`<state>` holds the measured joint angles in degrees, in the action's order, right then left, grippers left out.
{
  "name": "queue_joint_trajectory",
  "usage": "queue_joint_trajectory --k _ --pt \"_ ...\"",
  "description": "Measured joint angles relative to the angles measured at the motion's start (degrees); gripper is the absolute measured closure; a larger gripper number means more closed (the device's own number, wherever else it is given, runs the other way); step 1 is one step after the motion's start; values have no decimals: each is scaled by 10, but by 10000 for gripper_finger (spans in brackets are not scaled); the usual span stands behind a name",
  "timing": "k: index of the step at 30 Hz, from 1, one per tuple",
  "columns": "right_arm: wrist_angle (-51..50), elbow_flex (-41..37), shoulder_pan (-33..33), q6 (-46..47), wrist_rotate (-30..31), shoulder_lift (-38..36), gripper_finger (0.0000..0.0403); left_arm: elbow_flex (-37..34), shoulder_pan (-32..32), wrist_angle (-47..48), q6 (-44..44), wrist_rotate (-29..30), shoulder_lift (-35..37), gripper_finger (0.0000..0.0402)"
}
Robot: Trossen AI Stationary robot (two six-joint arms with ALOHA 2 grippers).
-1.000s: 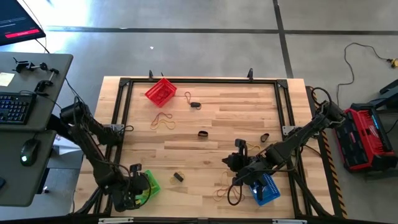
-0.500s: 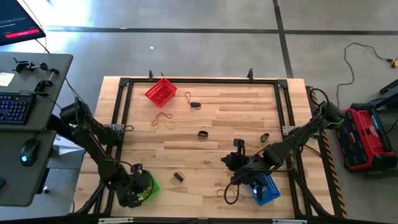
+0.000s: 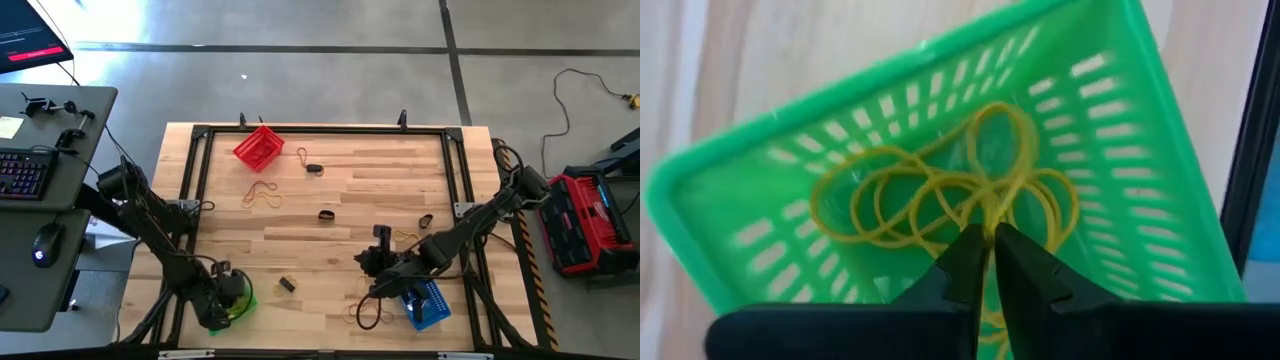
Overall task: Sort rubber bands into baskets
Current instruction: Put the yellow rubber band into the green basket
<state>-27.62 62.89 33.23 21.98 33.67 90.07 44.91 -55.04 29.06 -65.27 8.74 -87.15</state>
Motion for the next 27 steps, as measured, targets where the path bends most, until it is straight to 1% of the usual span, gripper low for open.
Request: queue_joint_trajectory --k 8,14,21,27 --pt "-10 0 0 3 -1 0 403 0 3 -2 -18 -44 0 335" --pt "-11 0 0 32 -25 0 403 0 3 -3 -20 -65 0 312" --pt "-11 0 0 34 -24 0 403 1 3 -3 -6 -71 2 304" --pt "-13 0 0 62 -24 0 403 2 3 -6 14 -66 28 304"
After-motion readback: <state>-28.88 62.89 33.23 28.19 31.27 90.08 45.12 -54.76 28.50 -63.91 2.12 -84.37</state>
